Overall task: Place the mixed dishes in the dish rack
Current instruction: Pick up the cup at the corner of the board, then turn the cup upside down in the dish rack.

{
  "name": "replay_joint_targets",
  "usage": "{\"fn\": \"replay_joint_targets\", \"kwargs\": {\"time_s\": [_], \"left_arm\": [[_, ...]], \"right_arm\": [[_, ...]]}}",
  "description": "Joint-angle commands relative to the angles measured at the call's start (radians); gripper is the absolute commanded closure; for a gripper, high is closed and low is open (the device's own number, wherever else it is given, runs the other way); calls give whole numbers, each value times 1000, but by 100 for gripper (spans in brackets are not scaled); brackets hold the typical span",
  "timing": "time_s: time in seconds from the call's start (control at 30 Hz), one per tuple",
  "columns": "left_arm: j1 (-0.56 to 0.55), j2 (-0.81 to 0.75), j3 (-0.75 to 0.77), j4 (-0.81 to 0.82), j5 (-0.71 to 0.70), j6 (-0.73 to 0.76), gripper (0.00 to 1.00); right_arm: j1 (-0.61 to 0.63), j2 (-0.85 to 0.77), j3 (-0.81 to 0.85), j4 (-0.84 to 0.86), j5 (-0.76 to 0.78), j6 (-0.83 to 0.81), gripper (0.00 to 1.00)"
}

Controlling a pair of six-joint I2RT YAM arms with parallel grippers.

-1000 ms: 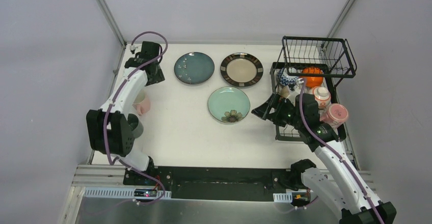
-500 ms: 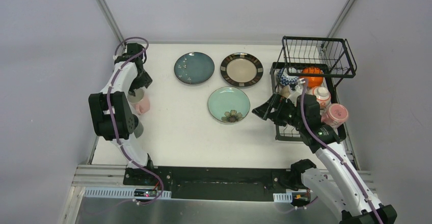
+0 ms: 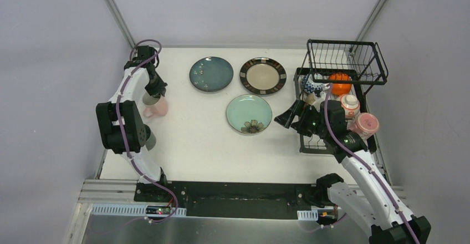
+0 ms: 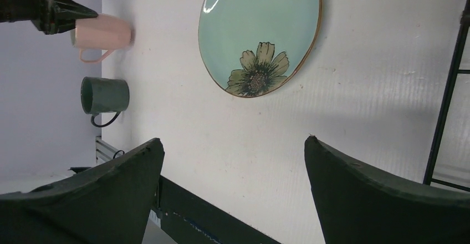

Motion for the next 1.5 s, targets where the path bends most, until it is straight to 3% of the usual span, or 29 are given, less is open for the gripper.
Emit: {"fn": "replay_joint_targets", "kwargs": {"time_s": [0.0, 0.23, 0.37, 0.6, 0.7, 0.8, 0.93, 1.0, 1.1, 1.27, 1.37, 1.47], "left_arm": [[-5, -157, 0, 76, 170, -42, 100], [-1, -297, -51, 139, 299, -117, 100], [2, -354, -95, 177, 464, -209, 100], [2, -494, -267, 530, 768, -506, 100], [2, -554, -315, 647, 800, -593, 100], [1, -579, -364, 781, 865, -714, 100], [-8, -607, -496, 1087, 899, -966, 100], [-31, -617, -502, 1125, 894, -988, 100], [-59, -621, -488, 1136, 899, -1013, 100], [-90, -608, -517, 1323, 883, -1165, 100], [-173, -565, -477, 1420, 911, -1247, 100], [-227, -537, -444, 1494, 919, -1286, 100]], "right_arm": [[5, 45, 40, 4, 75, 6, 1], [12, 74, 36, 24, 68, 16, 1], [23, 71, 15, 107, -29, 5, 1], [136, 139, 15, 317, -7, 3, 2], [145, 225, 48, 431, -23, -9, 2], [180, 276, 34, 648, -59, 22, 3], [273, 337, 26, 829, 72, -4, 4], [294, 378, 14, 942, 114, -29, 4], [297, 455, 24, 1105, 76, -8, 4], [330, 560, 121, 1168, 0, -21, 4], [344, 645, 149, 1326, -101, 7, 8], [347, 676, 180, 1343, -169, 25, 10]]}}
